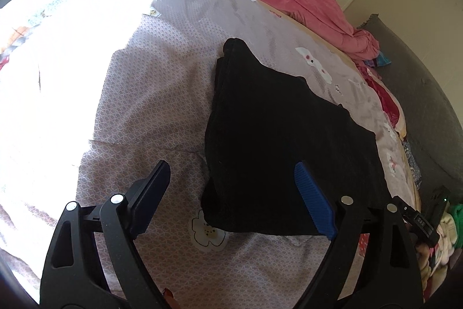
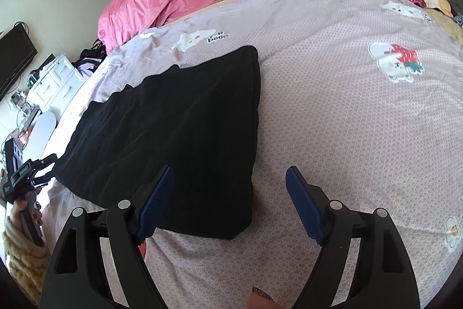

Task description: Fold small clothes

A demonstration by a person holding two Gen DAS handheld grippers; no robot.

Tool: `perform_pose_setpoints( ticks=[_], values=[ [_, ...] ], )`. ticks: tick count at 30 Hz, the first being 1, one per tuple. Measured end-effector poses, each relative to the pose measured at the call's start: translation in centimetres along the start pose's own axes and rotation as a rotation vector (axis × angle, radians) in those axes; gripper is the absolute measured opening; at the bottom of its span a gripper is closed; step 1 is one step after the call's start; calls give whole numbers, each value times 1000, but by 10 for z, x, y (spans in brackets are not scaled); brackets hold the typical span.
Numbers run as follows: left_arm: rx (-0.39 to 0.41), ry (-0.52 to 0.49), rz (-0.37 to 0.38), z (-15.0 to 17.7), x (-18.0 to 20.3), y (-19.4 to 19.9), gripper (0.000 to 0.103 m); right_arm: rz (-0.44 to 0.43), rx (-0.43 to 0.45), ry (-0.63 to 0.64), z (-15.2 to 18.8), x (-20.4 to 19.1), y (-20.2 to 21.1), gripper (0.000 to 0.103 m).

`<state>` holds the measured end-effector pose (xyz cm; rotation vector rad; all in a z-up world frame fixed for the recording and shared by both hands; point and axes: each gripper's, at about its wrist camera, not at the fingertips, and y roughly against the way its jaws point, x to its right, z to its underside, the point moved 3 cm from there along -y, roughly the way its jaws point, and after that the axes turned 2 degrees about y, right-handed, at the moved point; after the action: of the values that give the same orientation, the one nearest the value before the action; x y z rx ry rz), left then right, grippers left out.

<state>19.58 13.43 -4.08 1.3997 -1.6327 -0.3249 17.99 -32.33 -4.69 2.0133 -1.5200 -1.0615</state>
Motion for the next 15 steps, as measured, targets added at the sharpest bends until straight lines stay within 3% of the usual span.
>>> perform_pose_setpoints(
  ticks=[2, 9, 13, 15],
  values=[
    [-2, 9, 12, 1, 1, -2, 80, -2, -2, -2, 2, 1, -1, 78],
    [-23, 37, 29, 3, 0, -12, 62, -36, -3, -17, 0, -3, -7, 78],
    [-24, 68, 42, 3, -7, -13, 53, -41, 1, -7, -3, -7, -12, 57],
    [-20, 70, 49, 3, -8, -11, 38, -34, -1, -8, -4, -8, -15, 48]
  ],
)
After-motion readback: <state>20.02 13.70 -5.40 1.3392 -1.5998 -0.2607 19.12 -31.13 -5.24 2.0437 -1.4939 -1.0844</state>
